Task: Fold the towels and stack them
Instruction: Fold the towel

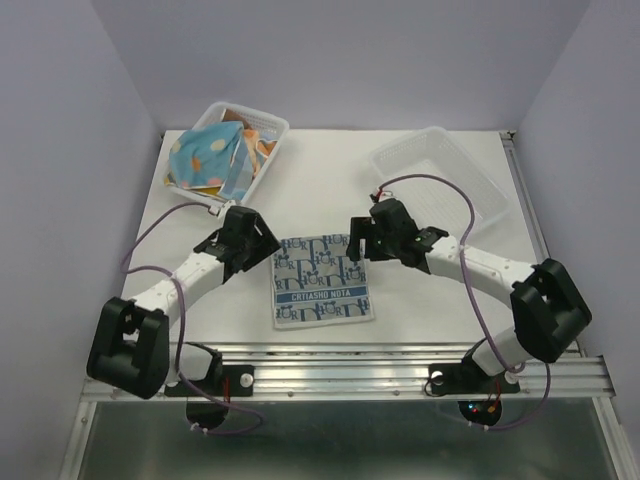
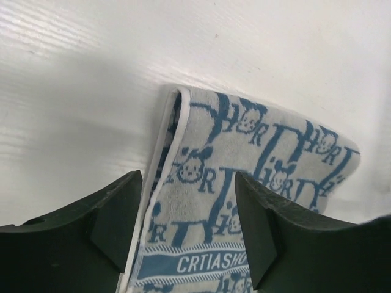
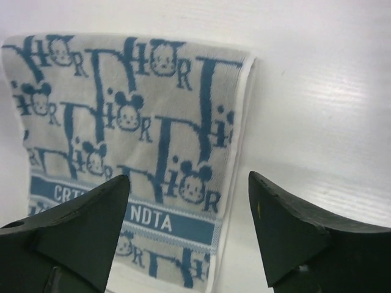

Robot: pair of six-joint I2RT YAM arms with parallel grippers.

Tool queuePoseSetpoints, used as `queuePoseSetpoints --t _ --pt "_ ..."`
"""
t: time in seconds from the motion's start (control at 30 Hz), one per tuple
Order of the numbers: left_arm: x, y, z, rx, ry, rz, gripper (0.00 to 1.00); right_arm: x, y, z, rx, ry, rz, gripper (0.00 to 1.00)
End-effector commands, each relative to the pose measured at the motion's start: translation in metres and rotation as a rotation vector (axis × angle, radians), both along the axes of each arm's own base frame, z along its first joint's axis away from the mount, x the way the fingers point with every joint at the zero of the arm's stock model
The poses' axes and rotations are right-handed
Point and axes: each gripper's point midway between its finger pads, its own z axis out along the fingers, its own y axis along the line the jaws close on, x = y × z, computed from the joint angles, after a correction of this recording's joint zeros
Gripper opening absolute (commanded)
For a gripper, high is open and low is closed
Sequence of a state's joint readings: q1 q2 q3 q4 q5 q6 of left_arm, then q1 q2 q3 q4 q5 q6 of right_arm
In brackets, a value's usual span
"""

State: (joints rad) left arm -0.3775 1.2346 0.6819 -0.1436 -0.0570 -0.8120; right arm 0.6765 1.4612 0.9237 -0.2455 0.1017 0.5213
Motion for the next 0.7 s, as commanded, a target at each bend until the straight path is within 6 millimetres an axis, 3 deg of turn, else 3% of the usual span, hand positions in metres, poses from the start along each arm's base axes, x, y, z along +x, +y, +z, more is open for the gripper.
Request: queuePoseSetpoints --t 0.0,0.2,0.53,0.6,0.67 --pt "0.038 -0.009 0.009 0.024 -0.07 -0.052 0.71 0.047 -0.011 0.003 -0.05 -0.054 -0.086 0.77" --pt "0.059 -0.005 -0.003 0.058 -0.042 -0.037 0.64 0.078 -0.006 -0.004 0.0 -0.048 -0.082 0.64" --pt "0.071 -0.003 -0.034 0.081 0.041 -0.054 0.47 0.101 -0.001 -0.03 -0.01 -0.027 -0.071 0.5" --pt "0.071 -0.006 -0.04 0.075 0.052 -0.07 0.4 0.104 0.002 -0.035 -0.007 -0.023 -0.064 0.46" --pt "0.071 -0.012 -0.042 0.051 0.057 -0.093 0.24 0.107 0.004 -0.036 -0.004 -0.021 -0.065 0.38"
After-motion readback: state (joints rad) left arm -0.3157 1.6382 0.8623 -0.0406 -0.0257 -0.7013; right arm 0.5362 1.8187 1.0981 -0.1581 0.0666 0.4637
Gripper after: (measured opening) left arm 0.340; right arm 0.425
